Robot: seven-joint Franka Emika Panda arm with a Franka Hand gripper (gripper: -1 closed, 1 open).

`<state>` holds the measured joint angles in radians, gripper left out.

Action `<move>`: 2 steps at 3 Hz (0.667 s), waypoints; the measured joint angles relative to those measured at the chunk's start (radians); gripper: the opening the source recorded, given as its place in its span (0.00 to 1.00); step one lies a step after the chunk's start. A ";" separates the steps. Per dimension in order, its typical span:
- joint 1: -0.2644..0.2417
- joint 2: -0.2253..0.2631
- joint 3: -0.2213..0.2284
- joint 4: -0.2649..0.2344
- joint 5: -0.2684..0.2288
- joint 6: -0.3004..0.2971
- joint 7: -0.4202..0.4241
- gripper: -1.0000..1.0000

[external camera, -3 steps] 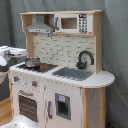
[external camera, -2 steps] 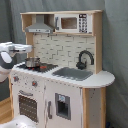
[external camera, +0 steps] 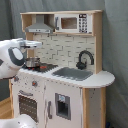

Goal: Play with the kitchen

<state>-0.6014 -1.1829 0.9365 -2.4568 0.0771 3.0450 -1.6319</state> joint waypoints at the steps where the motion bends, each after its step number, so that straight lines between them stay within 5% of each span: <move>1: -0.073 0.061 0.015 0.041 -0.001 0.047 -0.012 1.00; 2: -0.141 0.114 0.039 0.098 -0.001 0.069 -0.019 1.00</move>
<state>-0.7420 -1.0685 0.9751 -2.3587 0.0759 3.1144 -1.6507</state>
